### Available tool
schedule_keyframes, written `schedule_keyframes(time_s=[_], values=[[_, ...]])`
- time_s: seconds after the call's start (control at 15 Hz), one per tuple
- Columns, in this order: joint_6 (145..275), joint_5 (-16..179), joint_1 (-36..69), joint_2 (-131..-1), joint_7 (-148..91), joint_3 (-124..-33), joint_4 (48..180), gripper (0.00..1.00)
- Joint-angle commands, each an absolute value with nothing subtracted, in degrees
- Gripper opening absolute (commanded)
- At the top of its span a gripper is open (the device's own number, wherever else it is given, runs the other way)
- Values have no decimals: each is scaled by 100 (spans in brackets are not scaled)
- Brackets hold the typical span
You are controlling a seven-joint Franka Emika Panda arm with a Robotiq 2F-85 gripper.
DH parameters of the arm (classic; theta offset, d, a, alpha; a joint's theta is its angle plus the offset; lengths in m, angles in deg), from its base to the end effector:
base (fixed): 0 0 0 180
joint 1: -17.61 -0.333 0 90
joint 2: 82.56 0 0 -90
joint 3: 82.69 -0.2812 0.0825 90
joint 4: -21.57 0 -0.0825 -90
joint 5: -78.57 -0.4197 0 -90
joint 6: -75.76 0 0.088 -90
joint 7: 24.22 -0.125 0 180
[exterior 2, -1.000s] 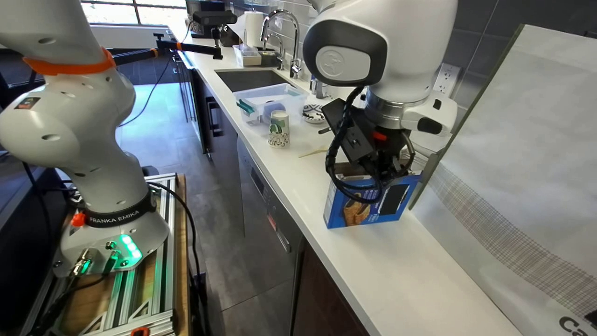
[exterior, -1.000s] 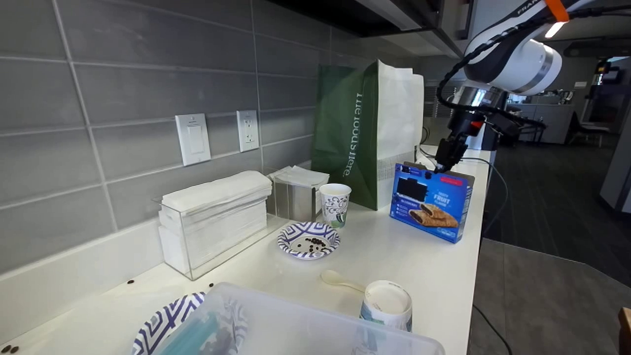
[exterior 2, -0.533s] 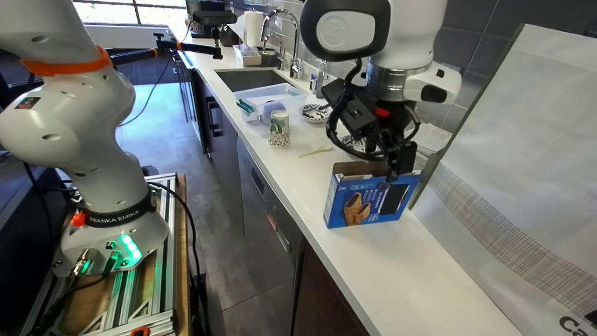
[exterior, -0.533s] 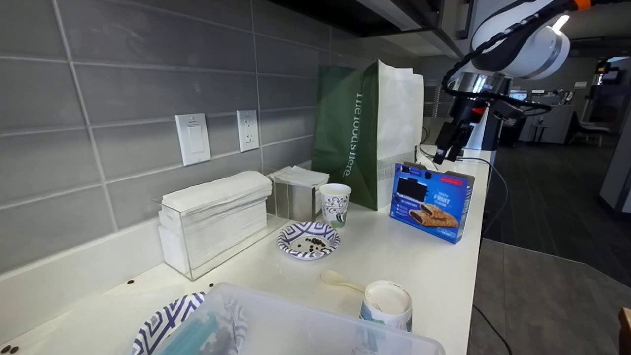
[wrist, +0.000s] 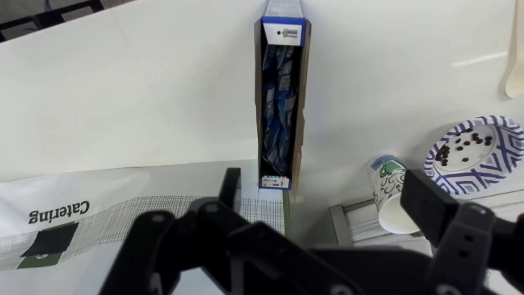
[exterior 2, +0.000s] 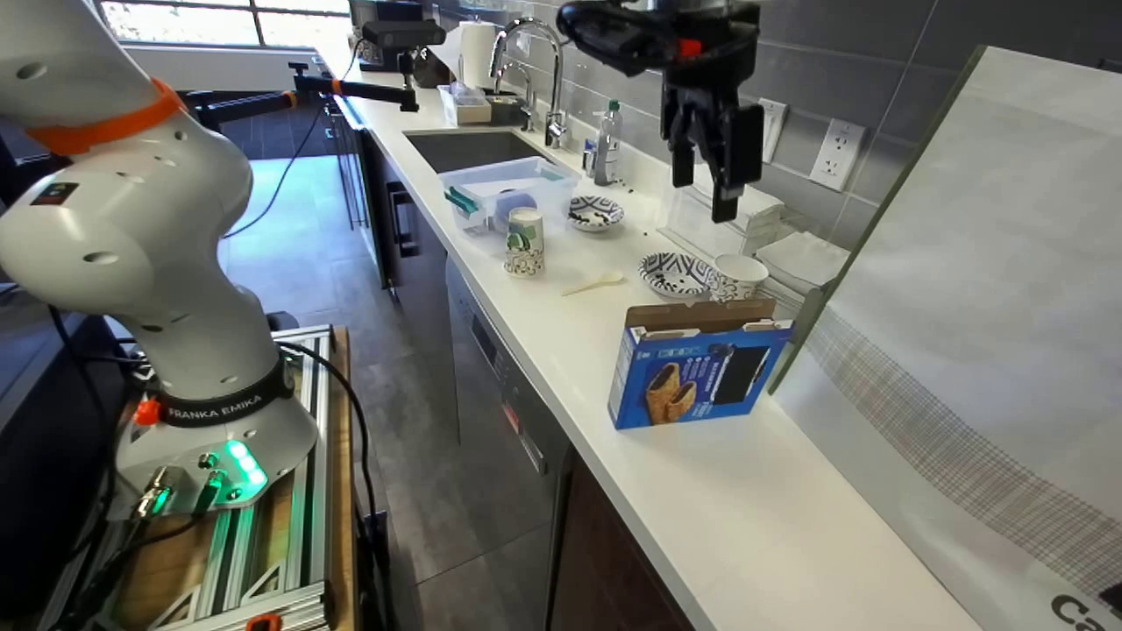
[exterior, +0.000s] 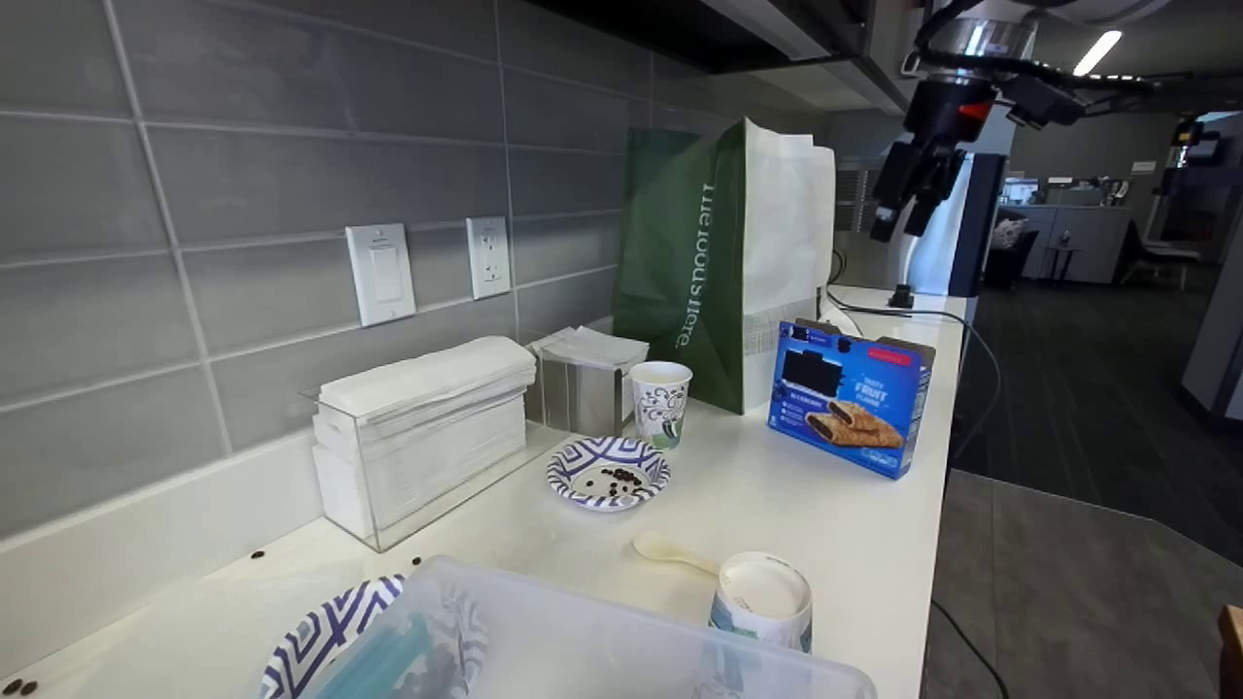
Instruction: Move the blue box to the left.
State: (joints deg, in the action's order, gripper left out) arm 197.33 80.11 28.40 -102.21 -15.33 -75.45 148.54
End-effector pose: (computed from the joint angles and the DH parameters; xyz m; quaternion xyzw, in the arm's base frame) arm 0.4978 -0.1662 0.4784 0.9897 -0.0725 0.1216 0.0196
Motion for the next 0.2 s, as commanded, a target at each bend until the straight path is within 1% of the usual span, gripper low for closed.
schedule_keyframes(time_s=[0.0,0.13], values=[[19665,8084,2717,-10330,-1603,-7470,14824,100],[19642,8107,2712,-10427,-1631,-7478,14821,100]])
